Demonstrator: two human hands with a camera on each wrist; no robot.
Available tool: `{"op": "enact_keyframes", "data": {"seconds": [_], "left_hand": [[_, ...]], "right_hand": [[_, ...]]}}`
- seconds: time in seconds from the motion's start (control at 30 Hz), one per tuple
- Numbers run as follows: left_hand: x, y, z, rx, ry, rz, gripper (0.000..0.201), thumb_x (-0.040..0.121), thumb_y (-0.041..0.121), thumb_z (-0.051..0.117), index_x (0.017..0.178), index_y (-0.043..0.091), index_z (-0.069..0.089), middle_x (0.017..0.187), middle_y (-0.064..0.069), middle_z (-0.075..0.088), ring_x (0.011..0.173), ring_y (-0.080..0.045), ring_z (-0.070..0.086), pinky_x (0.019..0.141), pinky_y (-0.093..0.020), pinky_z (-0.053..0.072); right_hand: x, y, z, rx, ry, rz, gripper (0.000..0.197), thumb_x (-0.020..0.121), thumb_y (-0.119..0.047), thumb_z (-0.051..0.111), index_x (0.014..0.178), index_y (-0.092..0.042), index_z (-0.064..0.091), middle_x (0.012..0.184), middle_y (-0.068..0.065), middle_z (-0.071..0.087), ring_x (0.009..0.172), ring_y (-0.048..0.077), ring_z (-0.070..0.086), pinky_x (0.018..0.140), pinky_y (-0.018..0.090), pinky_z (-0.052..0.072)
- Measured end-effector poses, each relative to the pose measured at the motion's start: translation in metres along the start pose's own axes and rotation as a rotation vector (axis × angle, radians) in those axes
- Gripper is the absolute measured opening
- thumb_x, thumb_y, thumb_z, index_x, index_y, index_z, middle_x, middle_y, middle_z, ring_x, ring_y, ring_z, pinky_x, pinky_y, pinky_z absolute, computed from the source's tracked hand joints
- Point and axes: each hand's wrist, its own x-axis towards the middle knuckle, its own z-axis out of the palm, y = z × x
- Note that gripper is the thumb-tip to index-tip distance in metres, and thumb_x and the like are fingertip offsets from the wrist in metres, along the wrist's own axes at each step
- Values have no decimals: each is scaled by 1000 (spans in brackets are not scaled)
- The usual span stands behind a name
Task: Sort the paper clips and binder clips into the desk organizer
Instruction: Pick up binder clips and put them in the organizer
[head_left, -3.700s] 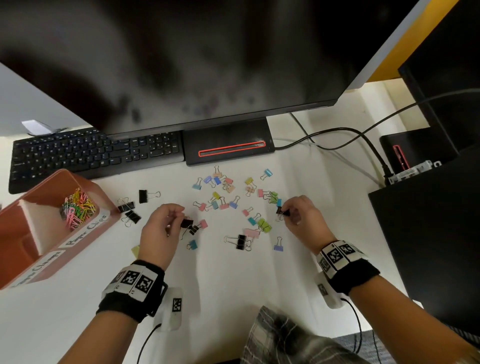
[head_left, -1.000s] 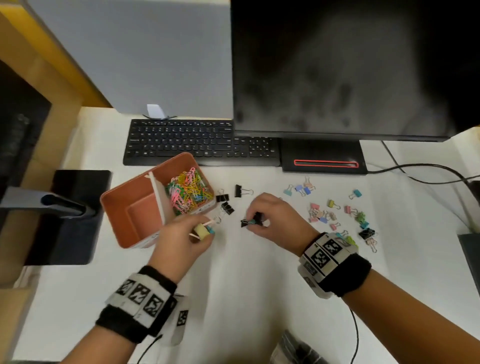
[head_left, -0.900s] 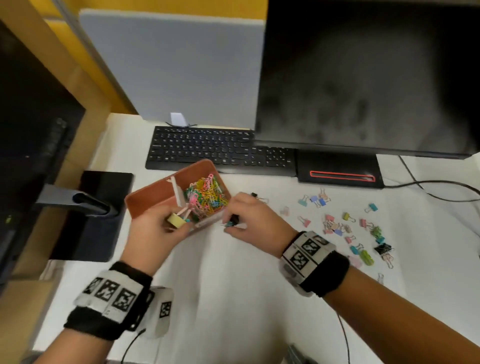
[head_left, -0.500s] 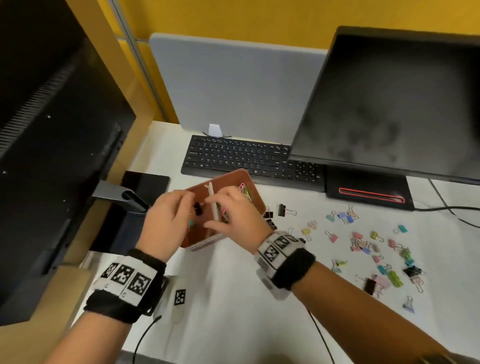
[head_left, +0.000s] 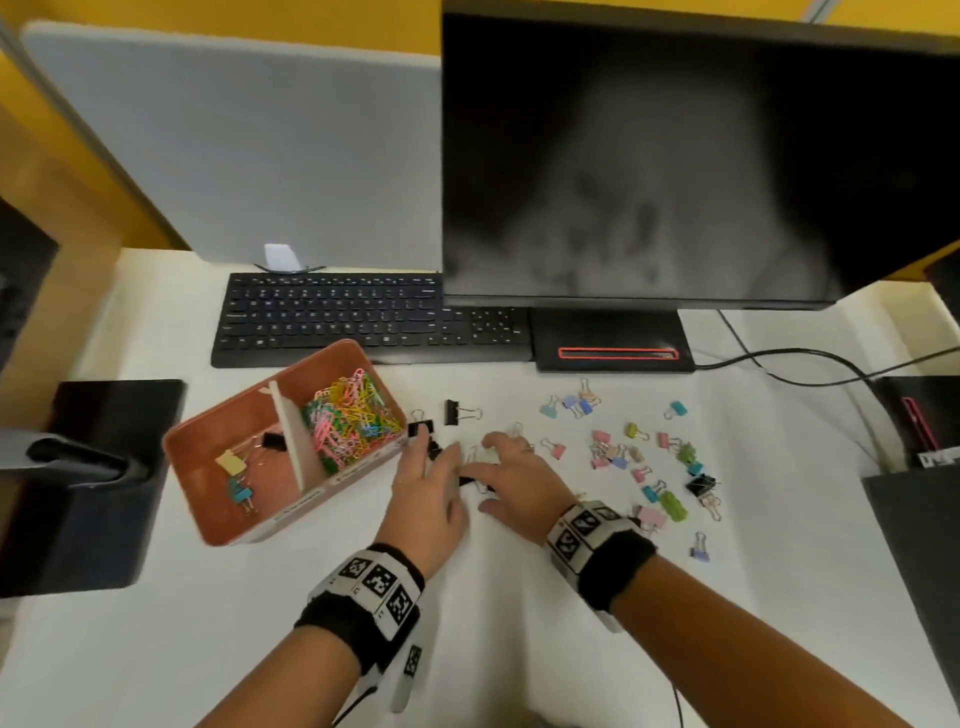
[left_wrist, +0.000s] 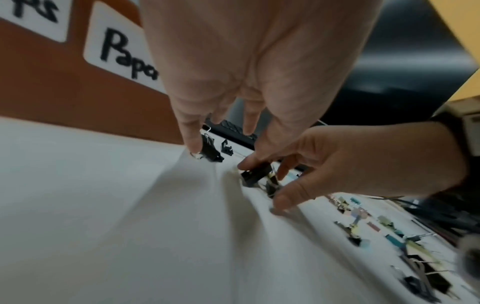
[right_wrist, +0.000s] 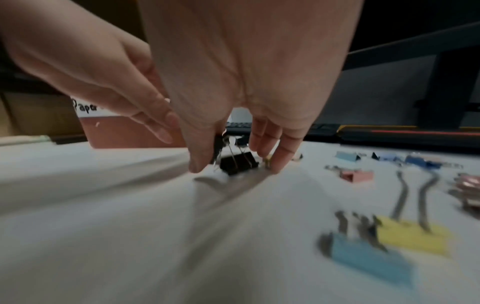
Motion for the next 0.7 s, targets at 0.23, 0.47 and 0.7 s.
{"op": "enact_keyframes", "data": {"seconds": [0.23, 0.47, 0.7], "left_hand": [[26, -8, 17, 213, -33, -61, 53, 86, 6, 47, 137, 18, 37, 144, -7, 29, 127, -33, 33, 104, -42, 37], [27, -9, 22, 167, -15, -45, 39, 83, 4, 53, 119, 21, 54, 116, -2, 49, 105, -25, 46, 93, -31, 41], [41, 9, 18, 62, 139, -119, 68, 77, -2, 60, 135, 23, 37, 142, -8, 19, 113, -26, 50, 93, -36, 50]], "right_hand": [[-10, 23, 10, 185, 77, 37, 23, 90, -8, 54, 110, -13, 64, 111, 8, 51, 104, 24, 48, 93, 29, 43], [-15, 41, 3, 269, 74, 11, 20, 88, -9, 56, 104, -13, 67, 107, 6, 55, 101, 19, 50, 92, 24, 41], [-20, 48, -17, 354, 128, -9, 20, 85, -9, 61, 103, -13, 69, 100, 3, 57, 95, 13, 52, 88, 17, 38]]}}
